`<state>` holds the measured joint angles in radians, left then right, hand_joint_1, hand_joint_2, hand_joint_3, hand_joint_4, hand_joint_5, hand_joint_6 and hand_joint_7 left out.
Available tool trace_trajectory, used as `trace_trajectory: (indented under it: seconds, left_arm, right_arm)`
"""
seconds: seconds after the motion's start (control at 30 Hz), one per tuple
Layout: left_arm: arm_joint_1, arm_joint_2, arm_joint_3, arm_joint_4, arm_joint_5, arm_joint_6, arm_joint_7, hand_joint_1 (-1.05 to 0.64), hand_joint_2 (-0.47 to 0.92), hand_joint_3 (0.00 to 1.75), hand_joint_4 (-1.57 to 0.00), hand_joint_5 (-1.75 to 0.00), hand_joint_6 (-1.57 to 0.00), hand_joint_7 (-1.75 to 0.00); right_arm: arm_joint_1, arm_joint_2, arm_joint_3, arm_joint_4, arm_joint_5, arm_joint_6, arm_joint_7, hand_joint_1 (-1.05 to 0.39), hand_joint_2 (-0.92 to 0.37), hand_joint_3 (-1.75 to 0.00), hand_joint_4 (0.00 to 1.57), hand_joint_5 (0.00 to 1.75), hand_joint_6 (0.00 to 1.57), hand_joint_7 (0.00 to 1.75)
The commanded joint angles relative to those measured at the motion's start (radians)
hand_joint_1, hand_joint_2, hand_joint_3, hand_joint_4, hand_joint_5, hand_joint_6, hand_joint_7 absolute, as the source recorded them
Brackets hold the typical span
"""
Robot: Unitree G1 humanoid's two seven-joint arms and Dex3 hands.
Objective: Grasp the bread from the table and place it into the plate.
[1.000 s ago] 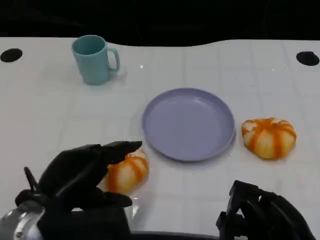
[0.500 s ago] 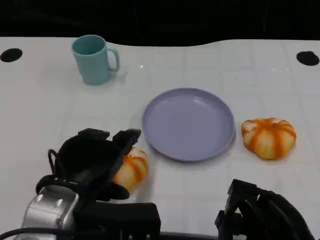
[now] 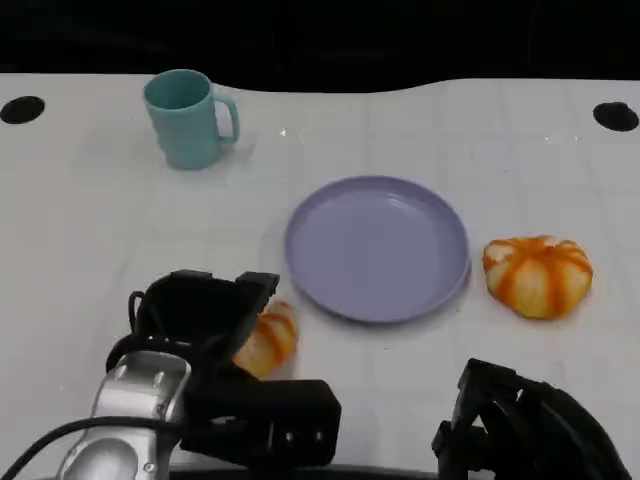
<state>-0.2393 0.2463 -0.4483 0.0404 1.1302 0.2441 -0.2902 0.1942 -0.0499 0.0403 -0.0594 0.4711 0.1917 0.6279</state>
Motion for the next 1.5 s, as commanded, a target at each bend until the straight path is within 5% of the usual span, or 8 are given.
trace_trajectory:
  seconds: [0.03, 0.67, 0.97, 1.0, 1.1, 1.2, 1.33, 1.5]
  left_arm:
    - [-0.053, -0.005, -0.015, 0.097, -0.011, 0.016, 0.039, -0.72, 0.89, 0.00, -0.42, -0.08, -0.31, 0.00]
    - [-0.176, -0.032, -0.086, 0.434, -0.147, -0.001, 0.133, -0.66, 0.88, 0.00, -0.47, -0.05, -0.34, -0.01]
    - [-0.174, -0.030, -0.107, 0.456, -0.173, -0.003, 0.148, -0.57, 0.87, 0.00, -0.66, -0.12, -0.47, -0.04]
    - [-0.174, -0.029, -0.111, 0.468, -0.174, -0.014, 0.168, -0.52, 0.87, 0.00, -0.75, -0.22, -0.54, -0.05]
    - [-0.170, -0.027, -0.115, 0.512, -0.183, -0.061, 0.276, -0.37, 0.89, 0.00, -0.71, -1.16, -0.77, -0.03]
    - [-0.170, -0.026, -0.118, 0.572, -0.192, -0.119, 0.406, -0.29, 0.92, 0.03, -0.72, -1.64, -0.98, -0.09]
    - [-0.178, -0.017, -0.130, 0.639, -0.195, -0.184, 0.512, -0.31, 0.92, 0.07, -0.73, -1.67, -1.13, -0.15]
    - [-0.193, -0.020, -0.145, 0.723, -0.199, -0.234, 0.618, -0.29, 0.92, 0.24, -0.74, -1.71, -1.15, -0.14]
  right_arm:
    - [0.006, -0.011, -0.005, -0.010, 0.006, 0.000, -0.001, -0.70, -0.92, -0.24, 0.84, 1.61, 0.74, 1.40]
    - [0.013, -0.015, -0.003, -0.018, 0.005, -0.003, 0.001, -0.71, -0.92, -0.24, 0.85, 1.60, 0.74, 1.38]
    - [0.014, -0.011, -0.004, -0.018, 0.012, 0.000, 0.001, -0.71, -0.92, -0.22, 0.85, 1.60, 0.75, 1.37]
    - [0.013, -0.012, -0.004, -0.017, 0.011, -0.002, 0.003, -0.71, -0.92, -0.23, 0.85, 1.60, 0.74, 1.37]
    - [0.012, -0.013, -0.004, -0.017, 0.013, -0.001, 0.004, -0.71, -0.92, -0.23, 0.85, 1.60, 0.74, 1.37]
    - [0.012, -0.014, -0.005, -0.019, 0.012, 0.003, 0.000, -0.71, -0.92, -0.23, 0.85, 1.60, 0.74, 1.37]
    - [0.012, -0.014, -0.005, -0.015, 0.012, -0.001, 0.004, -0.71, -0.92, -0.22, 0.85, 1.59, 0.74, 1.37]
    - [0.014, -0.015, -0.006, -0.019, 0.012, 0.000, 0.003, -0.71, -0.92, -0.23, 0.85, 1.59, 0.75, 1.37]
